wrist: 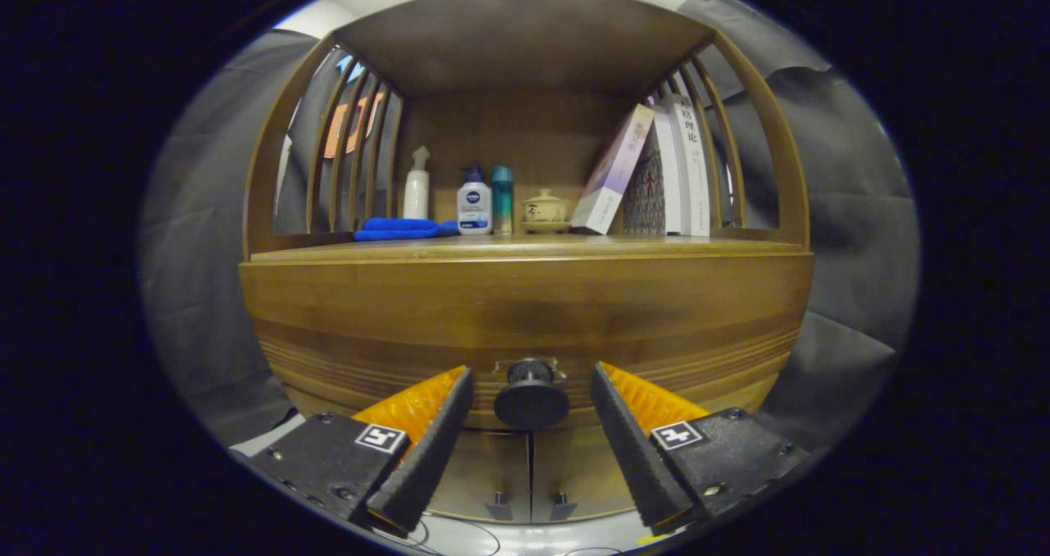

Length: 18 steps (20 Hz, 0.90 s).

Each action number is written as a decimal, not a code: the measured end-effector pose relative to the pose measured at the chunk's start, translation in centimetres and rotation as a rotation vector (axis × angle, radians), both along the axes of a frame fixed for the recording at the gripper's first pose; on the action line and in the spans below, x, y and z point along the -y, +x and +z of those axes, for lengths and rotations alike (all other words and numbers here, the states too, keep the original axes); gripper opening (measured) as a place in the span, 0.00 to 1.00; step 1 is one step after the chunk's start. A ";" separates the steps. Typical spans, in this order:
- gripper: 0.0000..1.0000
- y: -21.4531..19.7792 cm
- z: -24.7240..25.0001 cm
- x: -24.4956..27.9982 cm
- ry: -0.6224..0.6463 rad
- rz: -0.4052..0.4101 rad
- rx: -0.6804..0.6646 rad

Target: Pull open the drawer, take out the items inside it, and place them on the countertop above the cabinet.

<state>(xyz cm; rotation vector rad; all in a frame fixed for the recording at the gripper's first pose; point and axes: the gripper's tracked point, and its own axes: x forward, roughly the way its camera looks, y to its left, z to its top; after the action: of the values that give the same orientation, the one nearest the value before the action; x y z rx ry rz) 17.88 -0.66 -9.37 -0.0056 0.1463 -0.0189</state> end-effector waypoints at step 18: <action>0.41 -1.7 -0.8 0.5 -0.012 -0.027 -0.039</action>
<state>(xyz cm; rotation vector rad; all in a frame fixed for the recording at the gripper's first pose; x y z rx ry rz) 16.19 -1.12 -10.20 -0.0158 0.1849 -0.0464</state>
